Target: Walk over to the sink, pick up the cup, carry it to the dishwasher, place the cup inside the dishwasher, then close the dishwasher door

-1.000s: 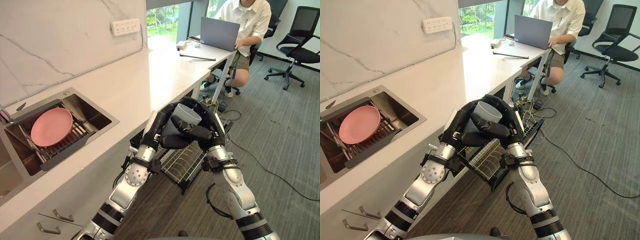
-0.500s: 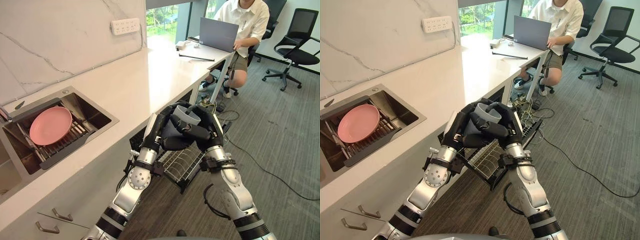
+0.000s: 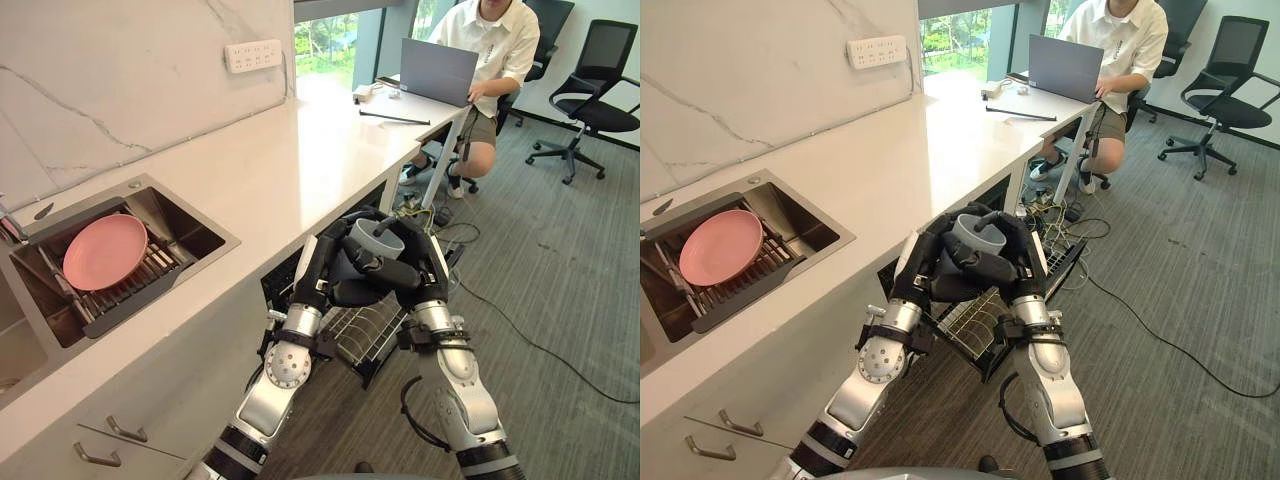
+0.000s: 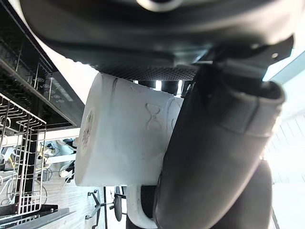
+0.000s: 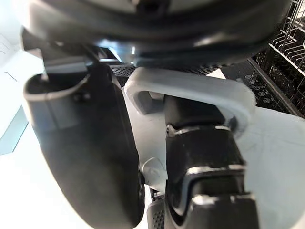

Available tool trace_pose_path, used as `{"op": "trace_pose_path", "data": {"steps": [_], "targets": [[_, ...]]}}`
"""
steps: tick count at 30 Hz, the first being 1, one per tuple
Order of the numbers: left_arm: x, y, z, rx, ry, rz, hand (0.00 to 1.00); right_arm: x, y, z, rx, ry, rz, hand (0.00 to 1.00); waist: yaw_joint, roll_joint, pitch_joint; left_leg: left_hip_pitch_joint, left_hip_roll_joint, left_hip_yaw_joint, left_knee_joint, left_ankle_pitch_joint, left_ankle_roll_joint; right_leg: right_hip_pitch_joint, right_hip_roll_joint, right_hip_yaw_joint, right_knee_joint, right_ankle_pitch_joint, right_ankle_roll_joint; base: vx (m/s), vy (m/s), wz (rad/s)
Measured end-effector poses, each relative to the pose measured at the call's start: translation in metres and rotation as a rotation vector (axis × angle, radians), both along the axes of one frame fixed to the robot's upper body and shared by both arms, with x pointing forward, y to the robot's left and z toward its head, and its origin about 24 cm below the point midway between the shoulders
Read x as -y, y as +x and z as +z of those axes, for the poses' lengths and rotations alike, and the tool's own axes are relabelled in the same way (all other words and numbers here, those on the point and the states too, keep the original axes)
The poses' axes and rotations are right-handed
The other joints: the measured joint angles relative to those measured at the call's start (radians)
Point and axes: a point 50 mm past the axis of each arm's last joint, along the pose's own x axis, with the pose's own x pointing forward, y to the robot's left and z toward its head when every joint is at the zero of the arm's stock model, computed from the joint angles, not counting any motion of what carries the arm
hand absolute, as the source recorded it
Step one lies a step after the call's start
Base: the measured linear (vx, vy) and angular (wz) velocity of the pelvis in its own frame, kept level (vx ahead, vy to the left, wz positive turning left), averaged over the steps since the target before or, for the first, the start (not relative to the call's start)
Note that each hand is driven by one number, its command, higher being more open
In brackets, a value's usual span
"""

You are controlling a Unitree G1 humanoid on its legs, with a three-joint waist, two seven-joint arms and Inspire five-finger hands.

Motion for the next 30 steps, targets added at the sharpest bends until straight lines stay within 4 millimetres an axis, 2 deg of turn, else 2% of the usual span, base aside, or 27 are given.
{"op": "trace_pose_path", "data": {"steps": [10,18,30], "targets": [[0.002,-0.004,-0.005,-0.035,-0.03,-0.01,0.9,0.0,-0.004,-0.001,0.01,-0.089,-0.029,0.3,0.001,0.006,0.0,0.0,0.0,-0.004,0.0,0.0,0.0,0.002,-0.001,-0.004,0.0,-0.002,0.001,0.0,0.0,0.0],[0.002,-0.007,-0.009,-0.067,-0.087,-0.025,0.9,-0.001,-0.007,0.001,0.035,-0.194,-0.055,0.3,0.001,0.027,-0.004,-0.004,-0.001,-0.012,0.0,0.0,0.0,0.002,-0.002,-0.01,-0.001,-0.003,0.002,0.0,0.0,0.01],[0.001,-0.008,-0.014,-0.105,-0.158,-0.068,0.9,0.002,-0.007,0.003,0.052,-0.26,-0.072,0.3,0.005,0.028,-0.004,-0.006,-0.004,-0.036,0.0,0.0,0.0,0.013,-0.007,-0.032,-0.002,-0.008,0.004,0.0,-0.006,0.06]]}}
